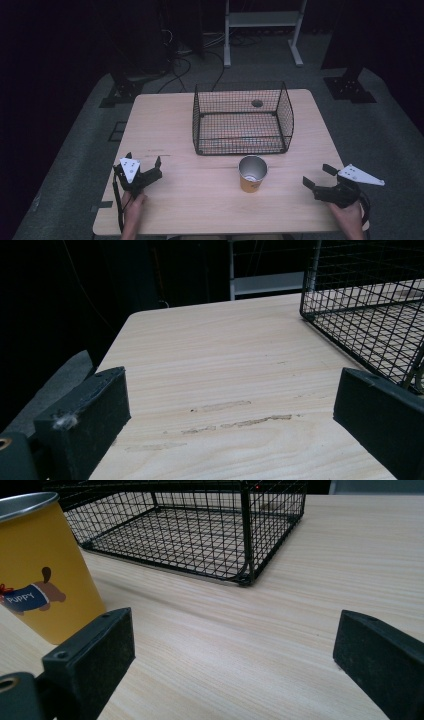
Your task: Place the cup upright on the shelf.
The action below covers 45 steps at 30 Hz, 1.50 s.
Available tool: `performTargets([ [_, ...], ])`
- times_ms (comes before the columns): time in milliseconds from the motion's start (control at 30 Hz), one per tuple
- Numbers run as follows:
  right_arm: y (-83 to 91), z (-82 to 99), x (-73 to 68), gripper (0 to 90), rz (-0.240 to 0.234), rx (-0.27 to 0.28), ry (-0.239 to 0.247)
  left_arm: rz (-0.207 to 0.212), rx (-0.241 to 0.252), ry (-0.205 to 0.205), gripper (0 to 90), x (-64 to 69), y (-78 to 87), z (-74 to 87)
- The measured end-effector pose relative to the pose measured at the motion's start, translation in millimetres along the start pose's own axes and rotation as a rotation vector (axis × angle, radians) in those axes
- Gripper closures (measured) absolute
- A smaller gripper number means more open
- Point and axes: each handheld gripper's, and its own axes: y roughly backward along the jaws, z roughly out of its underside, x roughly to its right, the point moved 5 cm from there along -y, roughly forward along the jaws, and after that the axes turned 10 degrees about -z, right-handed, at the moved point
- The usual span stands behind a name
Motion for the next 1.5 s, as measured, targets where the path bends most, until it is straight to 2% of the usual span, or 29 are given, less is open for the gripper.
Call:
performTargets([
  [333,-2.2,-2.0,-6.0,2.6,-0.003,-0.015,0.023,0.001,0.000,-0.004,0.8,0.4,0.7,0.1],
  [567,-4.8,-12.5,-16.3,2.6,-0.027,-0.013,0.061,0.003,0.004,-0.007,0.8,1.0,1.6,0.2],
  [867,-11.3,-18.1,-27.6,2.6,-0.067,-0.024,0.076,0.004,0.005,-0.005,0.8,0.7,1.8,0.2],
  [1100,-19.5,-22.2,-39.2,2.6,-0.103,-0.046,0.110,0.004,0.006,-0.008,0.8,1.1,1.9,0.2],
  [1333,-27.0,-22.9,-54.2,2.6,-0.147,-0.077,0.141,0.004,0.006,-0.005,0.8,0.8,1.9,0.2],
  [1500,-31.1,-22.9,-62.1,2.6,-0.185,-0.089,0.145,0.005,0.007,-0.002,0.8,0.3,1.7,0.1],
])
